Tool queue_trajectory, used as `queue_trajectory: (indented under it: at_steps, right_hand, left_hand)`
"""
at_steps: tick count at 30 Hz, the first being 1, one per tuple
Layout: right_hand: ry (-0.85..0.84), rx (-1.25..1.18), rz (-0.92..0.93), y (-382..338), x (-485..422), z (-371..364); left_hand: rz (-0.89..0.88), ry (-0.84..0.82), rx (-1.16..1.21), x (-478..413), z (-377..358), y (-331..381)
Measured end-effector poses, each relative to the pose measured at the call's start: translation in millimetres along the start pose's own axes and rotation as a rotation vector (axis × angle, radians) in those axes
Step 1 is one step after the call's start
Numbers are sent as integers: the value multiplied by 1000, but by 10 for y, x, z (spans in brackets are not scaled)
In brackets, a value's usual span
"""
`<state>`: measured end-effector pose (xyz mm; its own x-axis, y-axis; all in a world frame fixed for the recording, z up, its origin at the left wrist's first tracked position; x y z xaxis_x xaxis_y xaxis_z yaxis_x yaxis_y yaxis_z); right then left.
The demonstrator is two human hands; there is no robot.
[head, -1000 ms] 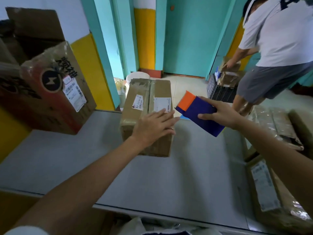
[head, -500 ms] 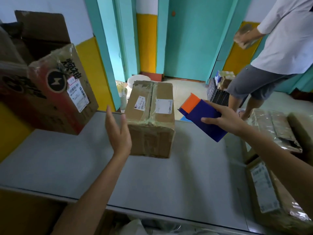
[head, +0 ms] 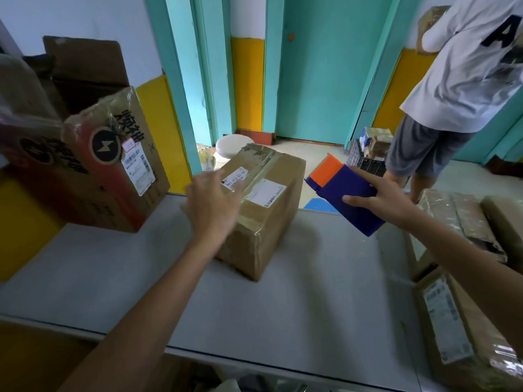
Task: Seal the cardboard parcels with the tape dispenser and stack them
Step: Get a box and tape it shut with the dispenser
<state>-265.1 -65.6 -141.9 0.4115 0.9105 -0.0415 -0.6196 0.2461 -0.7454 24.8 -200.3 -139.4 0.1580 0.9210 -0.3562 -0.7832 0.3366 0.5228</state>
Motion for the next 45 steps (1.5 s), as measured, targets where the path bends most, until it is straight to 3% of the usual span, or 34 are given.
queue_trajectory:
  at_steps: [3,5,7,10,12,14,15,17,19,24,25,27,28,29,31,33,35,45]
  right_hand:
    - [-19,16,30,-91,-28,-15]
    - [-34,-6,62,-159,-12,-10]
    - [-72,-29,84,-239,39,21]
    - [-168,-91,88,-335,144,93]
    - [-230,-137,91,-393,192,131]
    - [-275,-141,102,-439,212,131]
    - [-293,-127,105,-463,217,111]
    - [-334,-111,105,-504,230,33]
    - [-368,-103,128,-531,239,-56]
    - [-462,-86,199,-631,289,-256]
    - [-485,-72,209,-669,297,-291]
    - [-519,-41,229,-752,319,-340]
    - [-531,-35,239,-790,327,-345]
    - [-541,-39,246,-822,338,-345]
    - [-555,-53,263,-884,366,-331]
    - [-556,-83,281,-950,395,-304]
    - [-562,-109,298,-1013,425,-297]
    - [-651,-109,341,-1130,526,-457]
  left_hand:
    - [-196,-336,-316,414,-506,360]
    - [-330,-368,-504,477,-605,337]
    - [-411,-365,-470,382,-566,171]
    - [-527,-487,-277,243,-389,-108]
    - [-558,-265,-384,95,-66,-266]
    - [-390,9,-408,-56,270,-402]
    - [-264,30,-325,-59,328,-428]
    - [-83,-146,-85,55,98,-389]
    - [-36,-347,-47,273,-263,-300]
    - [-163,-513,112,244,-434,-147]
    - [-255,-506,88,189,-396,-73]
    - [-562,-334,-87,113,-233,167]
    - [-633,-231,-149,54,-173,237]
    - [-617,-155,-116,2,-84,292]
    - [-416,-197,208,-12,105,410]
    - [-117,-508,596,101,2,496]
    - [45,-727,780,258,-86,562]
    - [144,-663,1009,522,96,313]
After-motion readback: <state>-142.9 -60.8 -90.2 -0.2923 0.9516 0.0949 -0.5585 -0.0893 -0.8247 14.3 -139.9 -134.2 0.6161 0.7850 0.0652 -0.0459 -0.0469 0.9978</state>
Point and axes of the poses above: each hand's wrist, its own x-axis away from the middle knuckle, its own z-axis out of the back of the hand, y = z × x, the point moved 8 cm from there along -x, towards the middle knuckle, and after that the axes turned 5 degrees about -x, right-handed, at the moved point
